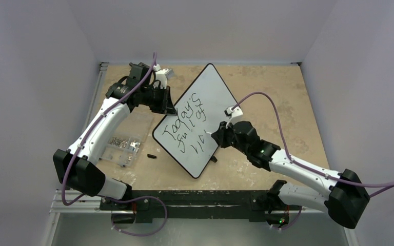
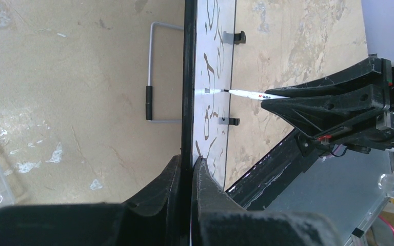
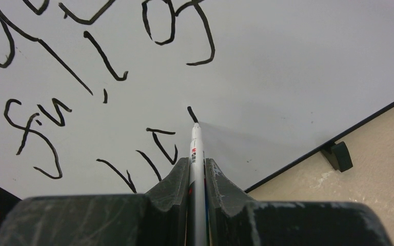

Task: Write a sentence on the whiteboard

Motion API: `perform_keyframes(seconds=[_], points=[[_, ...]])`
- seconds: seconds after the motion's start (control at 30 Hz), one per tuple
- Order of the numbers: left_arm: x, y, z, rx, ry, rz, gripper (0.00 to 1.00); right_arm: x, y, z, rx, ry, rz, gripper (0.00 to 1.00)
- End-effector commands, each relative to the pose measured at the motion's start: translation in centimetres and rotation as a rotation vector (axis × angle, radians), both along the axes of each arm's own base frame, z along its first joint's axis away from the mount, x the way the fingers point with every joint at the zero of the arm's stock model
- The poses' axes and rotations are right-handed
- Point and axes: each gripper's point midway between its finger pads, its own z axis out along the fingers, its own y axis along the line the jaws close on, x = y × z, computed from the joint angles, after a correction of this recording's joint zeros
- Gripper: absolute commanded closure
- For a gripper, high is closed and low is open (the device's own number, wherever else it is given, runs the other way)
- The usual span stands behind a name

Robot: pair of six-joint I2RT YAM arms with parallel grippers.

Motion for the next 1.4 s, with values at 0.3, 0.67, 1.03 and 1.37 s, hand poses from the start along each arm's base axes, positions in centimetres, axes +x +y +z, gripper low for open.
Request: perform_keyframes(seconds=[0.3, 0.67, 1.03, 1.37], points=[[2.2, 2.7, 0.1, 0.119, -0.100, 0.096, 1.00, -3.0, -2.4, -4.8, -0.003, 0.131, -0.037, 1.00], [2.1, 2.7, 0.2, 0.119, -0.101, 0.096, 1.00, -2.2, -1.6, 0.0, 0.039, 0.068, -0.022, 1.00], [2.1, 2.7, 0.1, 0.118, -0.098, 0.097, 1.00, 0.1, 0.8, 3.8, 0.069, -0.023, 0.010, 1.00], [2.1, 2.6, 0.2, 0.115, -0.098, 0.095, 1.00, 1.8, 2.1, 4.5, 0.072, -0.056, 0.008, 1.00]])
